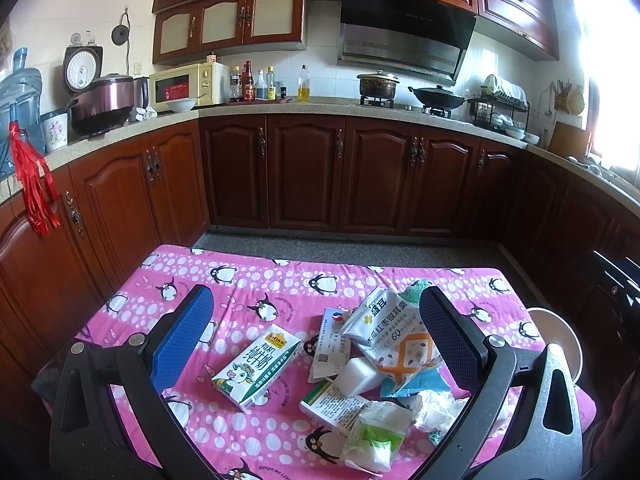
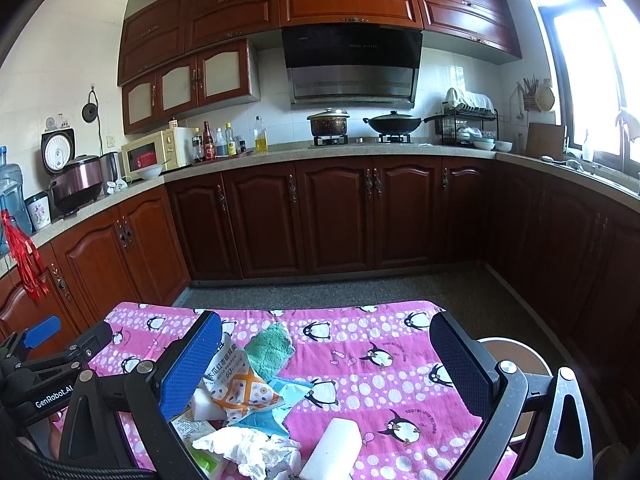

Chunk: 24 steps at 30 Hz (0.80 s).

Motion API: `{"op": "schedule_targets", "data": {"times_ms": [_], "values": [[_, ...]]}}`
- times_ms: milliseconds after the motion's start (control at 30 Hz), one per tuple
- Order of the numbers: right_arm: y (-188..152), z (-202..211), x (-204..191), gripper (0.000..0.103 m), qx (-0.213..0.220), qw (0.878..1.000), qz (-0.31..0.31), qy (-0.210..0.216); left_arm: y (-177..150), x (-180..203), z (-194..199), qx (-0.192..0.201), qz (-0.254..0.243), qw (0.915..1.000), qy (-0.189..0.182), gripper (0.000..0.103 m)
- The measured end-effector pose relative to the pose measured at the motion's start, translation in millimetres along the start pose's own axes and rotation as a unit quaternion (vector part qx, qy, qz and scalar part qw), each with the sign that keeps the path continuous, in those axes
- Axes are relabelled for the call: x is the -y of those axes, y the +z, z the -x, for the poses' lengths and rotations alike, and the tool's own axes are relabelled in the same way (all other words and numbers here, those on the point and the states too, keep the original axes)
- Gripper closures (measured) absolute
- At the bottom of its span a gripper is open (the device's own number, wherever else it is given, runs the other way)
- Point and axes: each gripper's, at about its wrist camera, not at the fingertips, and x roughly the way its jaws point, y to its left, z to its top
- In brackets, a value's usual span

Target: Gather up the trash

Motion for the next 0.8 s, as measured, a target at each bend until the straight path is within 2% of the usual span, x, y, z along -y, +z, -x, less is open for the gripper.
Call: {"op": "schedule_targets", "data": {"times_ms": [533,800], "values": [[-6,-9,-1,0.0,-0.017,1.0,0.006,0.001,-4,-4,-6,-0.007,-0.001,1.0,0.003,0.001],[-12,-22,6,0.0,-0.051,0.999,0.01,0.014,-3,-32,-25,-0.05,0.006,0.9985,-0.022,0.001]]}}
